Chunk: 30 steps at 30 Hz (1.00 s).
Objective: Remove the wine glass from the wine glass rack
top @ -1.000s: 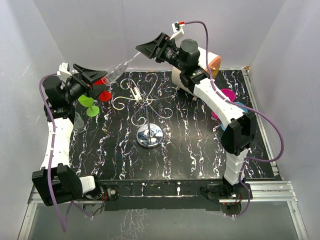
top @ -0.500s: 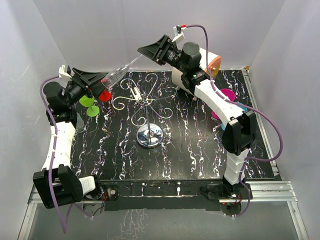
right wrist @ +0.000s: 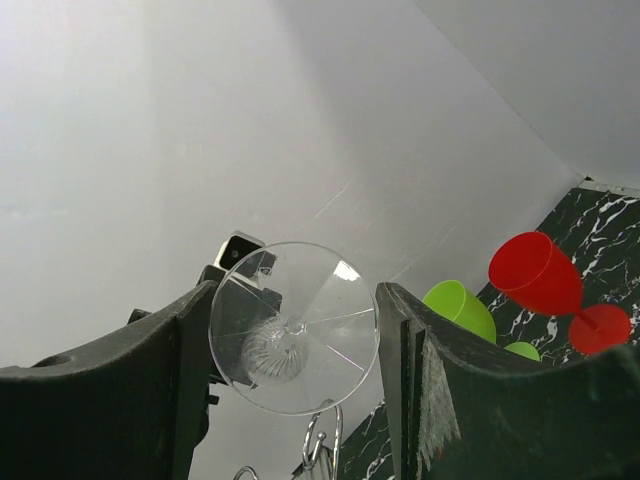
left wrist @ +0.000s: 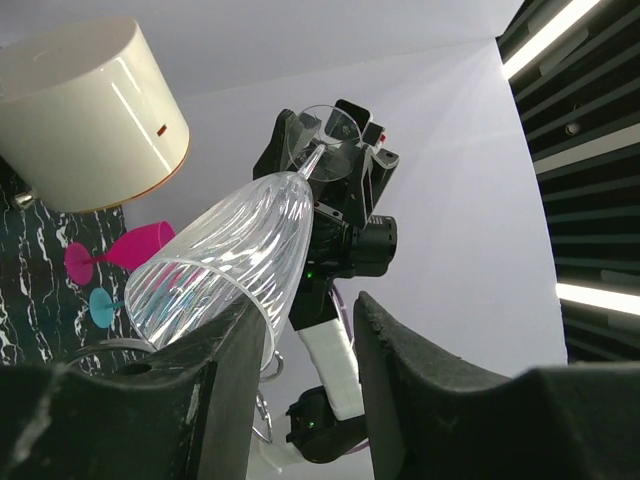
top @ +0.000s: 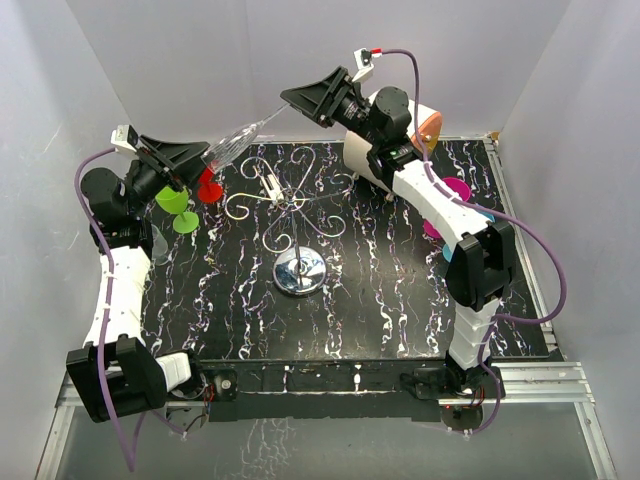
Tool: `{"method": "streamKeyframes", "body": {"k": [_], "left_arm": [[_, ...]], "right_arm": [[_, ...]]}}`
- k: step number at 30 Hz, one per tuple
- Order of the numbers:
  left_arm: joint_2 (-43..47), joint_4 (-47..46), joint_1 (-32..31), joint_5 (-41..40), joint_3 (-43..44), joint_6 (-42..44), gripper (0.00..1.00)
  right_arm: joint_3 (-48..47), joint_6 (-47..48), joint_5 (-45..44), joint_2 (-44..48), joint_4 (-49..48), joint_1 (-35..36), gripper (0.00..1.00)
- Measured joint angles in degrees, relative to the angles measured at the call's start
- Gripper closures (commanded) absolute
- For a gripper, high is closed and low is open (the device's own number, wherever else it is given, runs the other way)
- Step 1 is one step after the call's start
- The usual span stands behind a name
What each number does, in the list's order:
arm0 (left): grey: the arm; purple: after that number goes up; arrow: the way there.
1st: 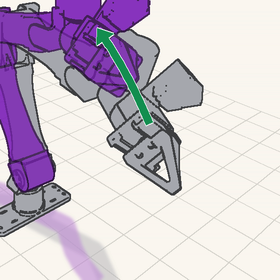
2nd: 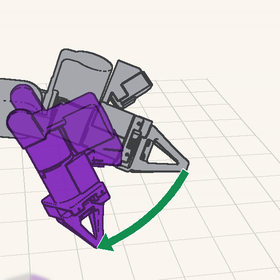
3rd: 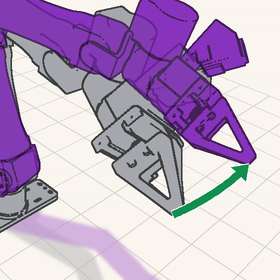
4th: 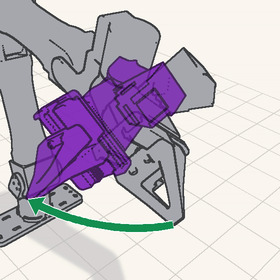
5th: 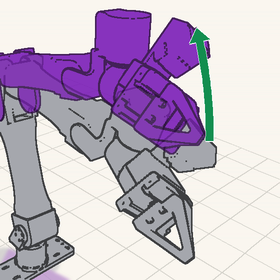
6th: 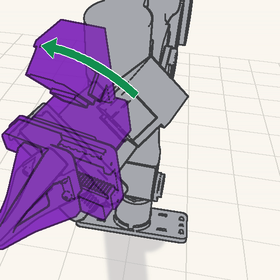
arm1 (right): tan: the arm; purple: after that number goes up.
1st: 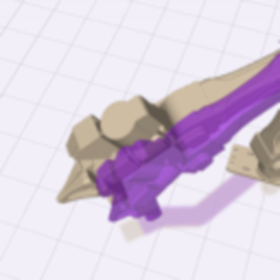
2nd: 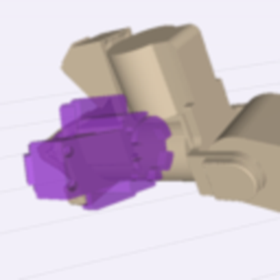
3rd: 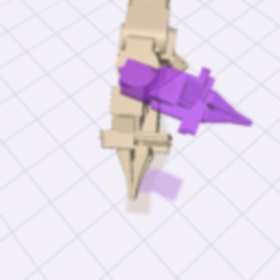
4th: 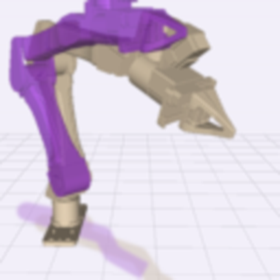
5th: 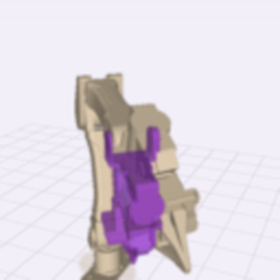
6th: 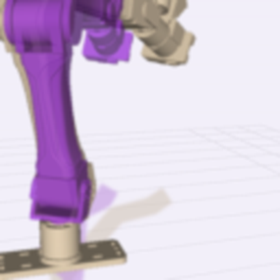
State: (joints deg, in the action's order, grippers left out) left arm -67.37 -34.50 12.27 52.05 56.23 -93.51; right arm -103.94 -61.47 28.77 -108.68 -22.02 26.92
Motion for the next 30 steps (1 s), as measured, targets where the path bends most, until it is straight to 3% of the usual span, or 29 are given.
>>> {"method": "streamKeyframes", "body": {"k": [22, 30], "left_arm": [[0.1, -4.1, 0.0, 0.0, -2.4, -7.8, 1.0], [0.9, -4.0, 0.0, -0.2, -2.4, -8.2, 1.0]], "right_arm": [[3.7, -2.9, 1.2, 0.4, -7.6, 0.0, 0.45], [5.7, -2.7, 1.1, 1.3, -7.9, 0.0, 0.18]]}}
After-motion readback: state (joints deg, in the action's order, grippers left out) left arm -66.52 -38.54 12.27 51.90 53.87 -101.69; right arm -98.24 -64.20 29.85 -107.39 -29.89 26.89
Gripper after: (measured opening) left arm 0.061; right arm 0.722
